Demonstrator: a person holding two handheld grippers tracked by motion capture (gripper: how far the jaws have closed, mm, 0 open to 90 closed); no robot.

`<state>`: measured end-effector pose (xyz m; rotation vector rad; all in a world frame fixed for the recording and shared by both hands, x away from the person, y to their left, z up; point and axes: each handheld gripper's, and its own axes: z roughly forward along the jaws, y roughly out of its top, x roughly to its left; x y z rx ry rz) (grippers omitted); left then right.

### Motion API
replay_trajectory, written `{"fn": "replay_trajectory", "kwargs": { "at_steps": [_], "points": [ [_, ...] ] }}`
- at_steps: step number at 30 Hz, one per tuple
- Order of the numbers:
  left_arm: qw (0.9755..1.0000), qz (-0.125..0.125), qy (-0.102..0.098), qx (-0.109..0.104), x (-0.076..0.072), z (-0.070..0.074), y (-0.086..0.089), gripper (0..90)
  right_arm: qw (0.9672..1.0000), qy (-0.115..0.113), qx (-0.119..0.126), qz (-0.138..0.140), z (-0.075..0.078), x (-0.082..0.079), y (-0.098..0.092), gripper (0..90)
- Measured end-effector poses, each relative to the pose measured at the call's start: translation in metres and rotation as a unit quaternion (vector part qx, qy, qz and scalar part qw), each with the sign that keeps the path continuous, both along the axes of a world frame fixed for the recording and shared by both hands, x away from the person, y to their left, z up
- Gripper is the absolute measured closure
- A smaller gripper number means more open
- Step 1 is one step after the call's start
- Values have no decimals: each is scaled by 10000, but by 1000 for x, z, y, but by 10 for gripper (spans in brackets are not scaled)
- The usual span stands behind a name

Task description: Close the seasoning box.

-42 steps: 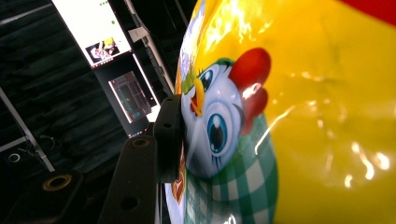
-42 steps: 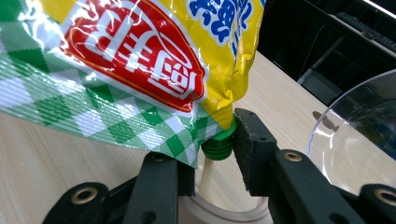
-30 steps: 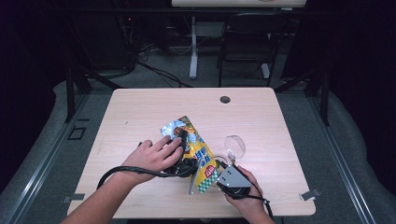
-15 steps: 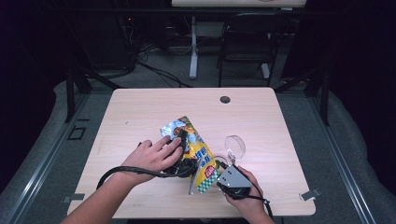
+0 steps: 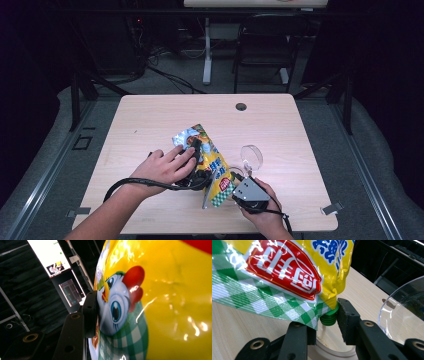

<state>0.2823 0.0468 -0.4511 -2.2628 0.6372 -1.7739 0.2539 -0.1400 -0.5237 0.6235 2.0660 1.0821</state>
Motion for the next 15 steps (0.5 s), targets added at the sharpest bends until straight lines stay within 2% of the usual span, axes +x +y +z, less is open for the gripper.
{"fn": "replay_trajectory", "kwargs": {
  "at_steps": [15],
  "points": [
    [10000, 25, 22, 11, 0, 1, -2, 626, 10000, 7, 0, -5, 0, 0, 0, 702]
  ]
}}
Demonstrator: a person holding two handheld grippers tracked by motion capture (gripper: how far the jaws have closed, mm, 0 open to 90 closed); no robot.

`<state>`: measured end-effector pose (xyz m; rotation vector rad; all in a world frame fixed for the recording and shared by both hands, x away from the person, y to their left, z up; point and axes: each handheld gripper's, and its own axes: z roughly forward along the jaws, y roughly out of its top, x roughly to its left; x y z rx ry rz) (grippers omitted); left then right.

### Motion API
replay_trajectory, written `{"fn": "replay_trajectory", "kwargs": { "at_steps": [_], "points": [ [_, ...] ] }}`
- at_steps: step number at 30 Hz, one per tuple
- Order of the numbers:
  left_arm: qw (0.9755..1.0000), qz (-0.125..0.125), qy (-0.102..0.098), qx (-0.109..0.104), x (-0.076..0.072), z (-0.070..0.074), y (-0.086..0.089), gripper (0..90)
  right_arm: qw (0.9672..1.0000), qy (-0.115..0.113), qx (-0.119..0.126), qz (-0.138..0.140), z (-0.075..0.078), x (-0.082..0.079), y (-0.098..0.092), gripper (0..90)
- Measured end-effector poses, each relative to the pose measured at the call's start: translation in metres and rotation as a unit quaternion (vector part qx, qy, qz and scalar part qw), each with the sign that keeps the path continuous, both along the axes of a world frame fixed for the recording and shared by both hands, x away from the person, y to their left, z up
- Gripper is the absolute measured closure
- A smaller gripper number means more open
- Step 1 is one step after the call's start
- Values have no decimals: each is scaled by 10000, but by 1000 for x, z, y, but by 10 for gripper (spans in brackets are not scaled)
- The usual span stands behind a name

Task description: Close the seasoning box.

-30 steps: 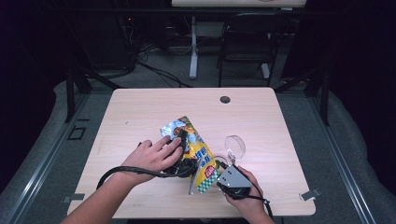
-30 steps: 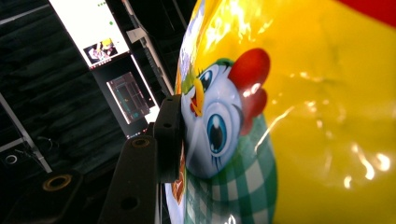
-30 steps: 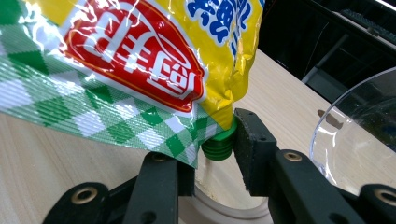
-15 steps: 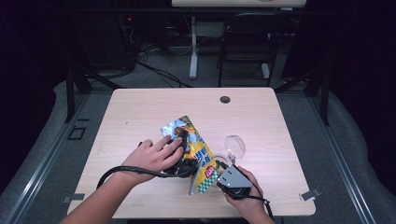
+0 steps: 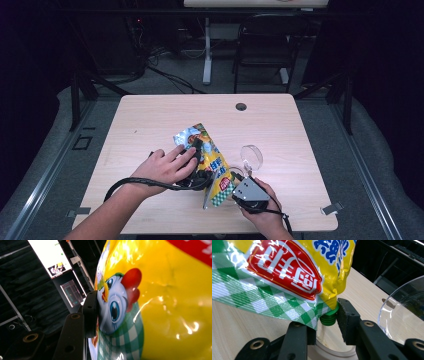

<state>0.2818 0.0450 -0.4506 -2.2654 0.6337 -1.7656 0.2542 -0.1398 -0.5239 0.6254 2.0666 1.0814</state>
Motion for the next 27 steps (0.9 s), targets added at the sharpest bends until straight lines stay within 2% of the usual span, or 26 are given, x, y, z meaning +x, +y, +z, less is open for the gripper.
{"fn": "replay_trajectory", "kwargs": {
  "at_steps": [18, 21, 22, 27],
  "points": [
    [10000, -22, -29, 31, 0, 1, -2, 629, 10000, -15, -16, -12, 0, 0, 0, 702],
    [9995, -123, -181, 212, -1, 3, -4, 629, 10000, -20, -16, -16, 0, 0, 0, 702],
    [10000, -24, -63, 64, -1, 1, -2, 629, 10000, -24, -15, -15, 0, 0, 0, 702],
    [9999, -20, -92, 98, -2, 1, -3, 630, 10000, -20, -21, -10, 0, 0, 0, 702]
  ]
}}
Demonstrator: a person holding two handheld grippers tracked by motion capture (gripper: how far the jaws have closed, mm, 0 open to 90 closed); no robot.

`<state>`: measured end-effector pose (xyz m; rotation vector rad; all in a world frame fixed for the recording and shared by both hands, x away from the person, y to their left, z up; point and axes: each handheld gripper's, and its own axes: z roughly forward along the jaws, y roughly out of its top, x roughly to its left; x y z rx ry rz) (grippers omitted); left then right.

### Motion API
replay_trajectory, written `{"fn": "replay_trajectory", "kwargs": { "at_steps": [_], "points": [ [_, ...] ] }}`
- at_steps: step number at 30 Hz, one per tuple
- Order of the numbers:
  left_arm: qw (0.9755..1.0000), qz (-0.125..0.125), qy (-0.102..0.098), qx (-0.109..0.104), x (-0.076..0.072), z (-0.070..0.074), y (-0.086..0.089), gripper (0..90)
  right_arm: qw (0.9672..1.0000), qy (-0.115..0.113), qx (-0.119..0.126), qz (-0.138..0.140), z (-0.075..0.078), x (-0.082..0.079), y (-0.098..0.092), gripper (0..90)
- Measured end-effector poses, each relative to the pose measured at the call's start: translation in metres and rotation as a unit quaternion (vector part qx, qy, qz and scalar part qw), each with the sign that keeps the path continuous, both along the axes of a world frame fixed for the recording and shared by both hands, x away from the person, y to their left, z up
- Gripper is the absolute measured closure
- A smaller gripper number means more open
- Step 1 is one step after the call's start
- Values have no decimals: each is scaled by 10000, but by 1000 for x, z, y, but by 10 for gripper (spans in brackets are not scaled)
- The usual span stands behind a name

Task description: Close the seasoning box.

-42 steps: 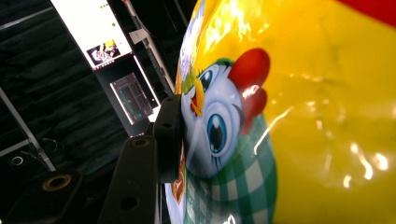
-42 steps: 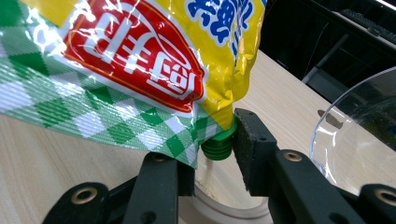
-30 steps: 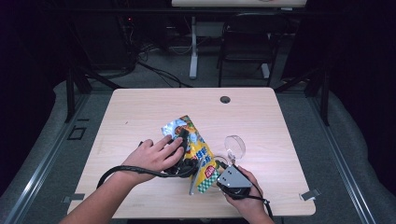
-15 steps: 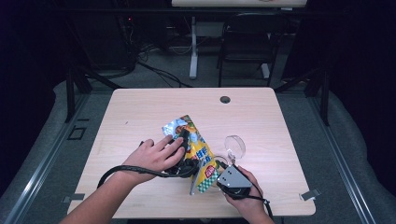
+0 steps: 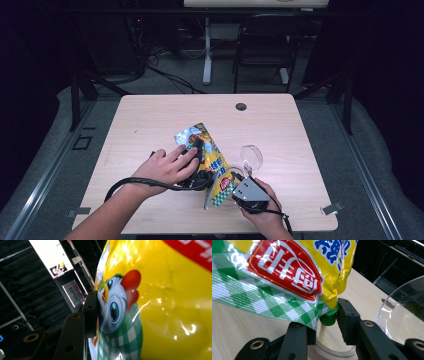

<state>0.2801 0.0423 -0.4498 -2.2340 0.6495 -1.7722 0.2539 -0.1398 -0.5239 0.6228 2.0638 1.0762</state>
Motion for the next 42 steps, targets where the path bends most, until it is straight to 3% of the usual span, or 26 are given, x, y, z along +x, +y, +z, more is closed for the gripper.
{"fn": "replay_trajectory", "kwargs": {
  "at_steps": [19, 22, 31, 33, 42],
  "points": [
    [9999, -40, -96, 71, -4, 0, -2, 647, 10000, -16, -5, -11, 0, 0, 1, 701],
    [9997, -58, -157, 177, -5, 1, -4, 650, 10000, -20, -3, -13, 0, 0, 0, 700],
    [9995, -45, -225, 238, -7, 1, -4, 659, 10000, -33, -2, -6, 0, 0, 1, 700],
    [9997, -98, -207, 120, -6, 0, -2, 659, 10000, -31, -3, 6, 0, -1, 1, 700],
    [9994, -133, -285, 144, -8, -2, -2, 669, 10000, -33, 2, 10, 0, -1, 1, 699]
  ]
}}
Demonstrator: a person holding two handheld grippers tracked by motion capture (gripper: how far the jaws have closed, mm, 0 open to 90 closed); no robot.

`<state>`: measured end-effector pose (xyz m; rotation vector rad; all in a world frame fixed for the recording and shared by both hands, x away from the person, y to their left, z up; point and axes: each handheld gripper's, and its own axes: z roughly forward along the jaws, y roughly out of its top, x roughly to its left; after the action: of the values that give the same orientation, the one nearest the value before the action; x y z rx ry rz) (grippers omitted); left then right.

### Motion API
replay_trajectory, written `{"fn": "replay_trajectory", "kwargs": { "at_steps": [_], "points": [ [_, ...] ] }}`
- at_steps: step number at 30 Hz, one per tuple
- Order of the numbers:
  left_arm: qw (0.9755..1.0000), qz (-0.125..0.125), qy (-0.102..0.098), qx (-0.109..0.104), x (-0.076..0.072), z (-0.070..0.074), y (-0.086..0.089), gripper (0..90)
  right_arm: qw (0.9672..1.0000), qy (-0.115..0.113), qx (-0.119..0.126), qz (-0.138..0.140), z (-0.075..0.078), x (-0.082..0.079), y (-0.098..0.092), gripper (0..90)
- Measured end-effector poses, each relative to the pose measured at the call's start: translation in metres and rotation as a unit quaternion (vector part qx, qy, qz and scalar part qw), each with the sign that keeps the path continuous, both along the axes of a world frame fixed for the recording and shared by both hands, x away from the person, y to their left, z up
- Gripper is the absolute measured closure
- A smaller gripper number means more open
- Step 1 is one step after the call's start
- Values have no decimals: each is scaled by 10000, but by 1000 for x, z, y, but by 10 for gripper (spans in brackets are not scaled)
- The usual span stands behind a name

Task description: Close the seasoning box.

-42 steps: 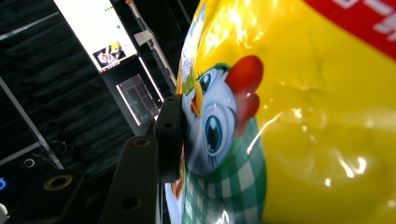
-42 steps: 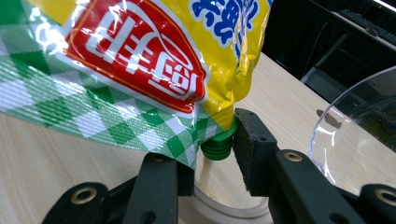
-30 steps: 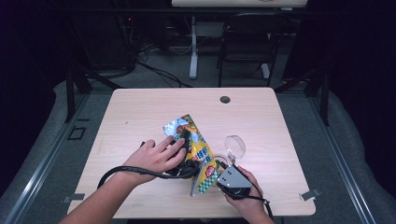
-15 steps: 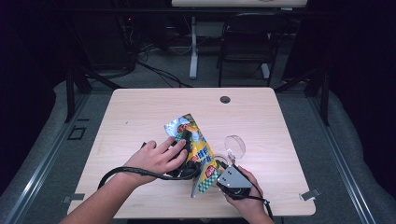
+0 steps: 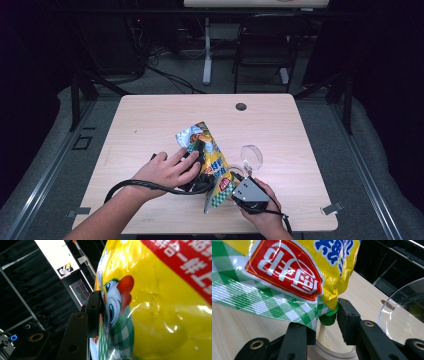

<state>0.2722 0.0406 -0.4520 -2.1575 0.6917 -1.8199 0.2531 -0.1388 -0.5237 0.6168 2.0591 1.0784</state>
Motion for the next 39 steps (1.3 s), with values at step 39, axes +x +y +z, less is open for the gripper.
{"fn": "replay_trajectory", "kwargs": {
  "at_steps": [39],
  "points": [
    [9999, -60, -27, 157, -4, 4, -4, 720, 9999, 70, 89, 13, 1, 1, -1, 700]
  ]
}}
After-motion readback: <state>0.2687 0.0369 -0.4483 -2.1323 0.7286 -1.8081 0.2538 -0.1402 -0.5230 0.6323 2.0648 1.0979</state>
